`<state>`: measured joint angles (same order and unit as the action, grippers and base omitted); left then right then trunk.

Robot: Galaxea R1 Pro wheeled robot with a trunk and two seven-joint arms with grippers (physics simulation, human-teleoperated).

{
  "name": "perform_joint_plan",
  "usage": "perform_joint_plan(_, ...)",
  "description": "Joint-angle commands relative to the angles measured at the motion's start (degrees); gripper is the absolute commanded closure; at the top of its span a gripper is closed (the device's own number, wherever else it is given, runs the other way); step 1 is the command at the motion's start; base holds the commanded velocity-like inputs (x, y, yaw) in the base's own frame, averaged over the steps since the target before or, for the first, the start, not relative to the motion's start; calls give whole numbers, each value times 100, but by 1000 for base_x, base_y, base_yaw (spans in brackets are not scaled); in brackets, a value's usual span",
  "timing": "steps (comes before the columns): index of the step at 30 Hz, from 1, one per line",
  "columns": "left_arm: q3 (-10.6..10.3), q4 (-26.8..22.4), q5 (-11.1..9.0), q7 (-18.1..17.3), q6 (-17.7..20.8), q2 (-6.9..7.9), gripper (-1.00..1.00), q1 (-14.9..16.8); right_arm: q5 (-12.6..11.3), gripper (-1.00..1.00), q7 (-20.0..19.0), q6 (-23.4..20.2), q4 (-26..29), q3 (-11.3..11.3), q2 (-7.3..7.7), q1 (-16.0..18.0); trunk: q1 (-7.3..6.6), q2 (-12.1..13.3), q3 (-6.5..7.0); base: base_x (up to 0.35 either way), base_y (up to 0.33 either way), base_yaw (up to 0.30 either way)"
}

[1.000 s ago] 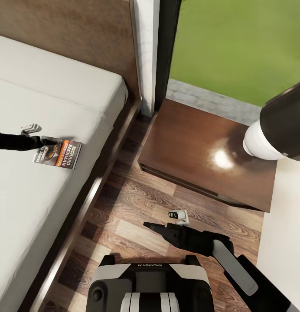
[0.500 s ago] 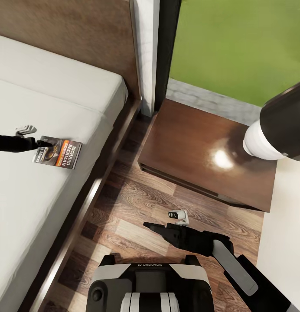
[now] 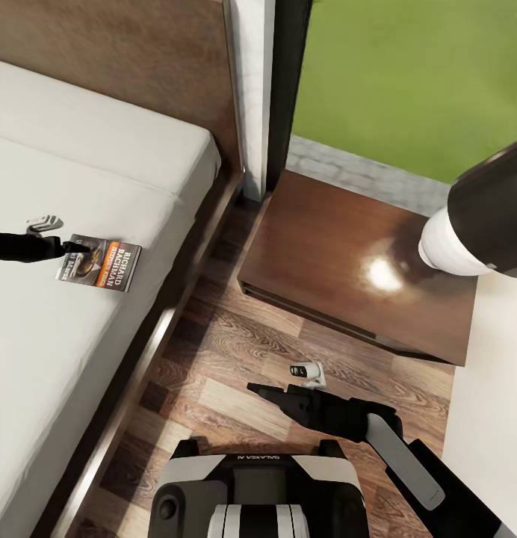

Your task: In the bedroom, move the book from the bed onto either nightstand, and place the two sandals side by side next to the bed.

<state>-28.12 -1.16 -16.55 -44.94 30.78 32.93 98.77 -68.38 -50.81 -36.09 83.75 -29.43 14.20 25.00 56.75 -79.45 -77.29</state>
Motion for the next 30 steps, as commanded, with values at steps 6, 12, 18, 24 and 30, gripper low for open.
perform_joint_plan(6,-52,-7,-60,-14,26,3,-100,2,-54,-100,10,-38,-1,-5,4,5,0,-2,-2,0,0,0)
perform_joint_plan(12,-53,-7,-59,-21,12,3,-100,2,-57,-100,8,-38,-2,-3,4,5,0,-2,-2,0,0,0)
perform_joint_plan(18,-53,-7,-54,-23,2,3,-100,2,-56,-100,9,-38,0,-8,4,5,0,-2,-2,0,0,0)
perform_joint_plan(24,-52,-7,-54,-19,-5,4,-100,2,-58,-100,9,-38,0,-7,4,5,0,-2,-2,0,0,0)
perform_joint_plan(30,-53,-2,-54,-4,-1,3,-100,2,-53,-100,10,-38,-3,-9,4,5,0,-2,-2,0,-1,0)
